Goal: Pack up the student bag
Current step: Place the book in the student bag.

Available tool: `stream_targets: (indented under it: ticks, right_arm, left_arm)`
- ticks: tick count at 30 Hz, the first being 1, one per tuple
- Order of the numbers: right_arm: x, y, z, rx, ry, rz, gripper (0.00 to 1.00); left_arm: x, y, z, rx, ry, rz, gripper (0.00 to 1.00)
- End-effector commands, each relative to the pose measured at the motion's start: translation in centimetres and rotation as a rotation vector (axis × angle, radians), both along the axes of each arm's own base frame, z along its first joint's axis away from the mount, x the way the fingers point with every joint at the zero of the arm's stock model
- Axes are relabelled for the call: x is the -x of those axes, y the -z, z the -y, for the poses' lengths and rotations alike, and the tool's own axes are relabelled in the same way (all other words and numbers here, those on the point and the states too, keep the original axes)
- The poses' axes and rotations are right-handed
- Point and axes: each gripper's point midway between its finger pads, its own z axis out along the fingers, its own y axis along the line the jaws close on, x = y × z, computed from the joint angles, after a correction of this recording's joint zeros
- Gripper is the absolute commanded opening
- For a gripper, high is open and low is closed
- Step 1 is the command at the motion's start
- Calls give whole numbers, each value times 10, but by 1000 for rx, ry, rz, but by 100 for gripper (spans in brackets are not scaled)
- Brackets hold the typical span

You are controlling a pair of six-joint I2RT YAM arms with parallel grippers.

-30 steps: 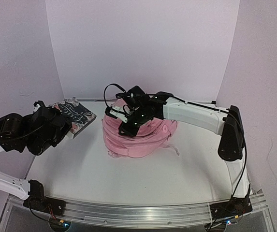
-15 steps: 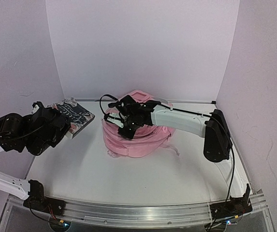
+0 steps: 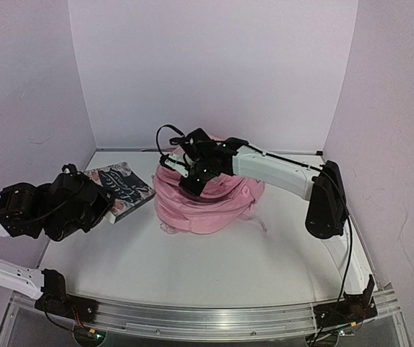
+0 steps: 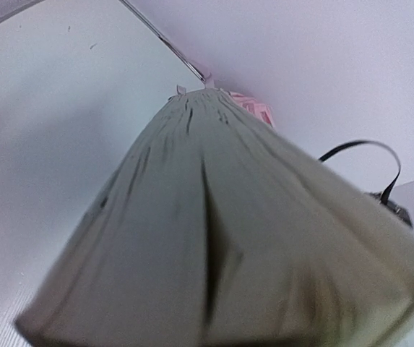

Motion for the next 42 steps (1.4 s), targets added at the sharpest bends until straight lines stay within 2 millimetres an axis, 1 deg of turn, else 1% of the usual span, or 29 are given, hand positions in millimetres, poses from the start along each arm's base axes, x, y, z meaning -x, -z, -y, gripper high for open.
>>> stream_targets:
  ticks: [1,3,4,8,11,15,16,18,22,23,25,27,28,31,35,38,42]
  right_arm:
    - [-43,-129,23,-273,122,142,0]
    - [-45,-148,23,-336,122,134,0]
    - [-45,-158,24,-363,125,137,0]
    - [-45,-187,28,-442,126,135,0]
    - [-38,-201,28,-478,102,126,0]
    - [-27,-216,27,-514,63,115,0]
    - [-25,-219,28,-518,59,116,0]
    - [-23,-222,29,-519,52,120,0]
    - [-18,-226,33,-520,46,119,0]
    - [-17,-229,34,-523,48,120,0]
    - [-14,-231,36,-530,46,115,0]
    - [-8,-238,36,-550,28,102,0]
    - [-4,-240,35,-558,17,94,0]
    - [3,-245,35,-574,-4,79,0]
    - [13,-251,35,-597,-37,53,0]
    - [22,-256,35,-614,-64,36,0]
    - [35,-263,35,-633,-109,11,0]
  left_arm:
    - [3,-18,38,126,166,71,0]
    - [5,-17,48,153,216,90,0]
    - [6,-21,53,181,239,106,0]
    - [5,-20,68,211,291,165,0]
    - [0,-20,73,236,277,189,0]
    - [-9,-14,82,269,261,203,0]
    - [-13,-14,86,291,258,212,0]
    - [-27,-11,89,329,236,215,0]
    - [-57,6,94,372,172,156,0]
    - [-64,9,96,381,153,162,0]
    - [-76,8,99,431,130,197,0]
    - [-90,14,104,458,126,204,0]
    - [-98,14,107,468,135,207,0]
    - [-116,12,127,479,197,211,0]
    - [-131,13,151,503,236,195,0]
    - [-141,33,160,536,204,146,0]
    - [-157,48,171,563,164,127,0]
